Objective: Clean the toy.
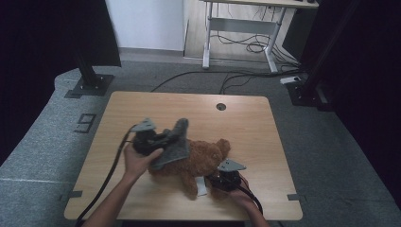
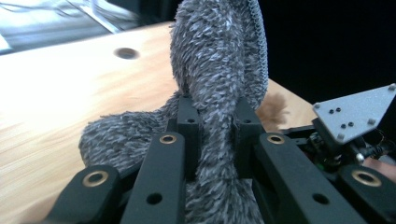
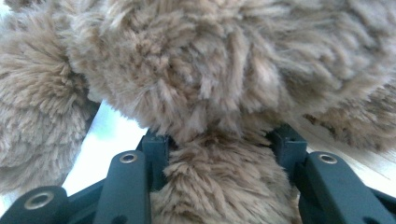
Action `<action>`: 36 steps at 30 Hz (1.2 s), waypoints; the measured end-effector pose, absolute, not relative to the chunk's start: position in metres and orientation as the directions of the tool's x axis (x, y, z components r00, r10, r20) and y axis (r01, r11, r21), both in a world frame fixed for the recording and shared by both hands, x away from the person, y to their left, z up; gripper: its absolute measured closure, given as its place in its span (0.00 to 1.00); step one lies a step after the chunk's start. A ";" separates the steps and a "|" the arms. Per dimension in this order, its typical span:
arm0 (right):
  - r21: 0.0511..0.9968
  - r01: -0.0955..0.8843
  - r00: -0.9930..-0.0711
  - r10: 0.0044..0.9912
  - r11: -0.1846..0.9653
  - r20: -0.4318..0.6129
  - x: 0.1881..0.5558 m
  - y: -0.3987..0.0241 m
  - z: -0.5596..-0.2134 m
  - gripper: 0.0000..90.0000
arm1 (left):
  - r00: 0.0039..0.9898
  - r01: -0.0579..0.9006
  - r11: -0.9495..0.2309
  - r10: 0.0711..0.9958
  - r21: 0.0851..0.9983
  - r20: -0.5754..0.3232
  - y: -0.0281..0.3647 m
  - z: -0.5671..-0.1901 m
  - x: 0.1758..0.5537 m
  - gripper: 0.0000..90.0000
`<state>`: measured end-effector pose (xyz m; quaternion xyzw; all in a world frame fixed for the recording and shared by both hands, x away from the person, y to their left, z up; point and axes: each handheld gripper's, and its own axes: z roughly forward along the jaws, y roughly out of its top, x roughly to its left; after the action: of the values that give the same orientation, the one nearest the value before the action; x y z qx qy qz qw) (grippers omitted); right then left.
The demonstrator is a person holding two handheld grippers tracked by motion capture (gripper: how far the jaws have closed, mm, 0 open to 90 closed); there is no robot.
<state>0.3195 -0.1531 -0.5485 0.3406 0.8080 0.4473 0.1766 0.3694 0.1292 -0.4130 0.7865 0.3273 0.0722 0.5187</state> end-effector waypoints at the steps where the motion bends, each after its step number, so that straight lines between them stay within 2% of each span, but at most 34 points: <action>1: 0.844 0.393 -0.706 0.708 0.366 0.021 0.320 -0.153 -0.549 0.58 | 0.785 0.448 -0.272 0.576 0.851 -0.229 0.115 -0.416 0.373 0.87; 5: 0.844 0.394 -0.707 0.706 0.364 0.025 0.320 -0.153 -0.549 0.58 | 0.816 0.472 -0.315 0.509 0.823 -0.274 0.065 -0.429 0.380 0.86; 8: 0.843 0.397 -0.707 0.707 0.363 0.029 0.320 -0.154 -0.549 0.58 | 0.823 0.479 -0.334 0.493 0.812 -0.282 0.040 -0.437 0.381 0.86; 12: 0.839 0.403 -0.706 0.708 0.366 0.030 0.320 -0.154 -0.550 0.58 | 0.822 0.453 -0.403 0.535 0.795 -0.196 0.024 -0.450 0.379 0.85; 18: 0.836 0.400 -0.707 0.707 0.376 0.021 0.319 -0.152 -0.550 0.58 | 0.821 0.425 -0.434 0.555 0.794 -0.136 0.027 -0.450 0.378 0.86; 25: 0.837 0.400 -0.705 0.709 0.374 0.020 0.319 -0.152 -0.550 0.58 | 0.783 0.445 -0.404 0.609 0.799 -0.128 0.058 -0.447 0.385 0.86; 30: 0.837 0.398 -0.707 0.707 0.376 0.019 0.319 -0.153 -0.550 0.58 | 0.710 0.512 -0.305 0.676 0.803 -0.196 0.118 -0.455 0.394 0.85; 36: 0.837 0.398 -0.706 0.708 0.377 0.018 0.320 -0.151 -0.550 0.58 | 0.657 0.547 -0.225 0.712 0.806 -0.248 0.161 -0.454 0.396 0.85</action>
<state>0.3196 -0.1514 -0.5500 0.3408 0.8110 0.4423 0.1750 0.3960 0.1614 -0.4536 0.7778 0.4048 0.0870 0.4728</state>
